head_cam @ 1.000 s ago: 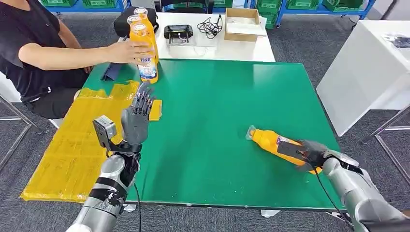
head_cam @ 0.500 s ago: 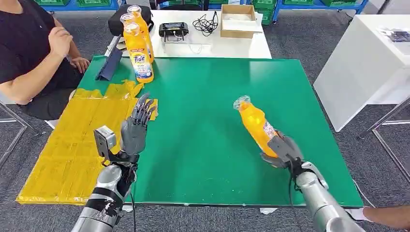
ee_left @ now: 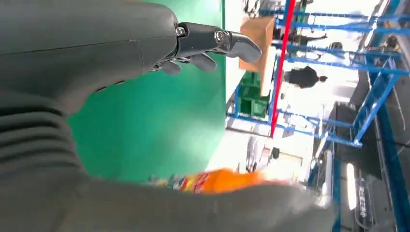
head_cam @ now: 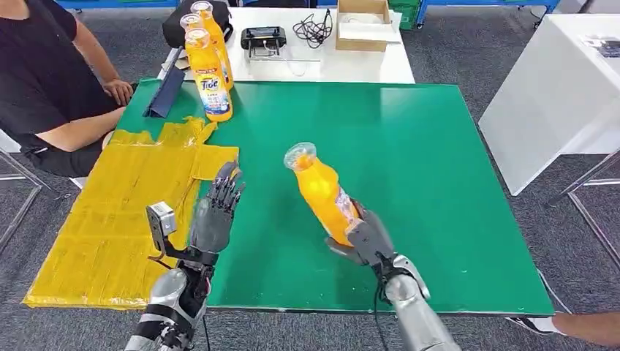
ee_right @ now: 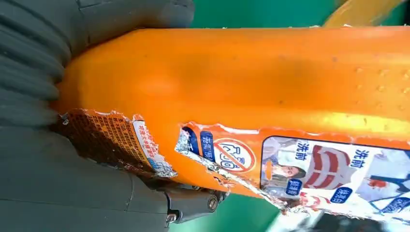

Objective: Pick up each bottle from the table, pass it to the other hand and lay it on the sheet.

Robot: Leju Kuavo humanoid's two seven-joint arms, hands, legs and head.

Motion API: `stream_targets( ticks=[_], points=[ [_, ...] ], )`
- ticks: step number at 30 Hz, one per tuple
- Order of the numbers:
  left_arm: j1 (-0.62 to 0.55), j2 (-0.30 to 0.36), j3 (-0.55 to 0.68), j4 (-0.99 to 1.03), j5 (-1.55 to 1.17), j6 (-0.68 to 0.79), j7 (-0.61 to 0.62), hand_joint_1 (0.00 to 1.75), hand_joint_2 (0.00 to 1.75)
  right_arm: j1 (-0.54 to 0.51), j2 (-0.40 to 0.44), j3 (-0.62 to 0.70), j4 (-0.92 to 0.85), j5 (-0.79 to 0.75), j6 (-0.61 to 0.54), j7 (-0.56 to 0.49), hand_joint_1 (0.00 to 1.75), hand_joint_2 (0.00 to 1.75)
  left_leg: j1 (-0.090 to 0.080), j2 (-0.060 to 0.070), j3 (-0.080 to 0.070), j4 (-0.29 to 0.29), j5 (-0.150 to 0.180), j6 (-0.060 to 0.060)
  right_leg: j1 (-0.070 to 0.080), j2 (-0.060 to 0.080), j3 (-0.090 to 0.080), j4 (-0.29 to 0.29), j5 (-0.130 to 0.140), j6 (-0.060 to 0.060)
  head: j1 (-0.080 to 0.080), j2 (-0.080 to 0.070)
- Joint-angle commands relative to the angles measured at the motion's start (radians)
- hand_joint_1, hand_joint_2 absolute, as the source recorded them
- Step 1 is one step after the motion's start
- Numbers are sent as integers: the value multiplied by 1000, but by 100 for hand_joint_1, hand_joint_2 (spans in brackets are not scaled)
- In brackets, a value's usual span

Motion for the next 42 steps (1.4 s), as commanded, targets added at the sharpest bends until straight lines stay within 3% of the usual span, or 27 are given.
stream_targets(
  ticks=[1,8,23,30,42],
  points=[
    [24,-18,-115,-84,-1,54,20,0,175,37,24,252,-165,-3,8,30,175,175,-1,-1,-1,0,0,2,-1,-1,-1,0,0,1,0,0],
    [-1,-10,-130,-75,17,59,28,0,175,-19,31,301,-98,-6,13,40,175,175,-2,-1,-2,0,1,1,-2,-1,-2,0,0,0,0,0],
    [21,6,-155,-98,27,55,31,0,175,-14,22,332,-43,-3,1,47,175,175,-2,-1,-1,-1,1,1,-3,-1,-1,-1,0,0,0,0],
    [20,61,-154,-120,49,32,53,0,175,-84,26,349,-14,-11,15,89,175,175,-2,1,-2,-1,0,1,-3,1,-3,0,1,0,0,0],
    [30,41,-197,-111,21,37,60,0,175,-64,-21,351,-34,-10,18,93,175,175,-3,-3,-2,-1,1,2,-4,-3,-2,0,0,1,0,0]
  ],
)
